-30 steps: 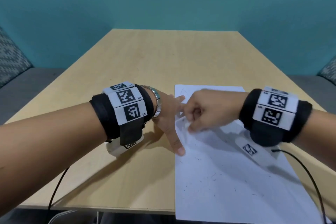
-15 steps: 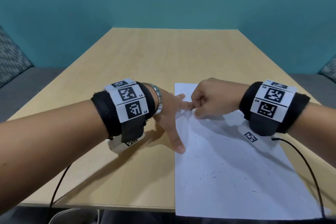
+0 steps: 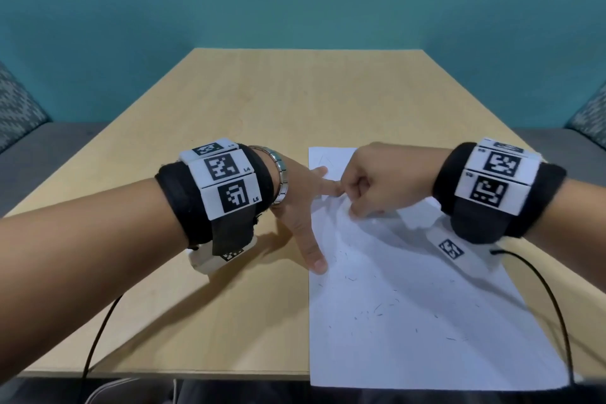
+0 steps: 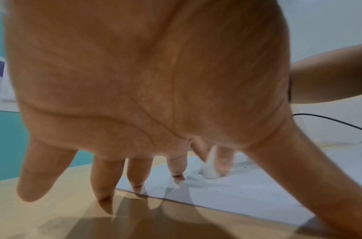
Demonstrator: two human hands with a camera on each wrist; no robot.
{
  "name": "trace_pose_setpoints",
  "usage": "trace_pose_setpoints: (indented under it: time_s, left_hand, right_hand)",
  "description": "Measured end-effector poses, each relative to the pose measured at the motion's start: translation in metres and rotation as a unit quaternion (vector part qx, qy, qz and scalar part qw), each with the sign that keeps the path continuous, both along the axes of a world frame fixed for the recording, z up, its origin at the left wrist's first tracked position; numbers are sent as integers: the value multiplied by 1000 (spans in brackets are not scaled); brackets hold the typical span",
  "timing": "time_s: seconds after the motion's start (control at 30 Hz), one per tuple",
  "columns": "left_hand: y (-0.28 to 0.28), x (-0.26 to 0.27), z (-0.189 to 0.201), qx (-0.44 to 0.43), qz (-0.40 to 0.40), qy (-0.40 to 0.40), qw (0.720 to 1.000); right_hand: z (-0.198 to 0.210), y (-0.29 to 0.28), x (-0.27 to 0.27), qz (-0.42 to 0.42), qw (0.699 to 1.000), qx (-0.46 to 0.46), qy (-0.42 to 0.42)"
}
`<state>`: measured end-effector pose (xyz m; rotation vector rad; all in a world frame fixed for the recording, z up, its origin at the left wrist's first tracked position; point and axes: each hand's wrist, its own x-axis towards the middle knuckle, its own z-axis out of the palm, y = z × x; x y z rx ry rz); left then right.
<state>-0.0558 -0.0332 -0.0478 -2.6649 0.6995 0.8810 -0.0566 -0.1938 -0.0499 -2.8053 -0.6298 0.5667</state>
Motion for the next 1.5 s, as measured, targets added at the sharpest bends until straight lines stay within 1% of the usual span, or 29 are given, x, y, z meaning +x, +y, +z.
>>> trace_pose_setpoints:
  time_s: [0.03, 0.07, 0.1, 0.17, 0.2, 0.23, 0.3, 0.33, 0.37, 0.47, 0.5, 0.57, 0.6, 0.67, 0.73, 0.8, 0.9, 0.93, 1.03, 1.07, 1.13, 1.2, 1.23, 1.33, 1.4, 1.5]
  left_hand:
    - [0, 0, 0, 3, 2, -2, 1000]
    - [0, -1, 0, 6, 3, -2, 1000]
    - [1, -1, 1, 3, 1, -2, 1000]
    - [1, -4, 3, -6, -2, 1, 1000]
    - [0, -4, 2, -9, -2, 1, 1000]
    - [0, -4, 2, -11, -2, 0, 1000]
    - [0, -3, 1, -5, 1, -4, 1000]
    - [1, -2, 0, -5, 3, -5, 1000]
    - [1, -2, 0, -9, 0, -4, 1000]
    - [0, -3, 1, -25, -10, 2, 1000]
    - [0, -2, 1, -24, -9, 2, 1000]
    - [1, 1, -1, -14, 1, 1, 1000]
    - [1, 2, -2, -9, 7, 2, 1000]
    - [1, 3, -2, -7, 14, 6, 1000]
    - [0, 2, -1, -6, 11, 6, 1000]
    - [-2, 2, 1, -1, 8, 0, 1000]
    - [-7, 0, 3, 16, 1, -12, 1000]
    - [-9, 0, 4, 18, -8, -16, 1000]
    - [-16, -1, 7, 33, -47, -26, 998]
    - [-19, -1, 7, 39, -56, -31, 997]
    - [-24, -2, 7, 47, -65, -50, 996]
    - [-25, -2, 6, 36, -67, -48, 996]
    - [-24, -2, 7, 19, -62, -32, 997]
    - [-23, -3, 6, -43, -2, 28, 999]
    - [-22, -5, 3, -63, 16, 32, 997]
    - [-22, -8, 0, -73, 25, 17, 997]
  right_hand:
    - [0, -1, 3, -10, 1000, 0, -22]
    - [0, 0, 2, -10, 1000, 3, -18]
    - [-1, 3, -1, 7, 1000, 6, 5]
    - [-2, 7, -12, 45, 996, 3, 78]
    - [-1, 6, -12, 45, 996, -3, 83]
    - [0, 4, -8, 31, 997, -10, 65]
    - [1, 0, 3, -3, 1000, -10, -5]
    - [0, 1, 3, -11, 1000, -3, -22]
    - [-1, 3, 0, -7, 1000, 7, -17]
    - [-4, 10, -17, 35, 997, 25, 65]
    - [-3, 8, -15, 27, 998, 21, 60]
    - [0, -1, 0, -20, 1000, 12, 4]
    - [1, -5, 5, -40, 999, 14, -10]
    - [0, -6, 1, -44, 998, 34, 21]
    - [-3, -3, -12, -8, 997, 39, 69]
    - [-2, -7, -13, -3, 998, 26, 57]
    - [2, -19, -1, -54, 998, 25, 9]
    - [1, -19, -3, -55, 998, 29, 13]
    - [-3, -15, -20, -9, 997, 30, 64]
    - [-2, -16, -21, -8, 997, 27, 66]
    - [2, -25, -15, -37, 998, 26, 46]
    - [4, -30, -8, -60, 997, 28, 36]
    - [4, -30, -8, -63, 997, 28, 32]
    - [0, -26, -12, -67, 997, 23, 17]
    - [-2, -26, -13, -67, 997, 24, 13]
    - [0, -29, -9, -65, 998, 16, 15]
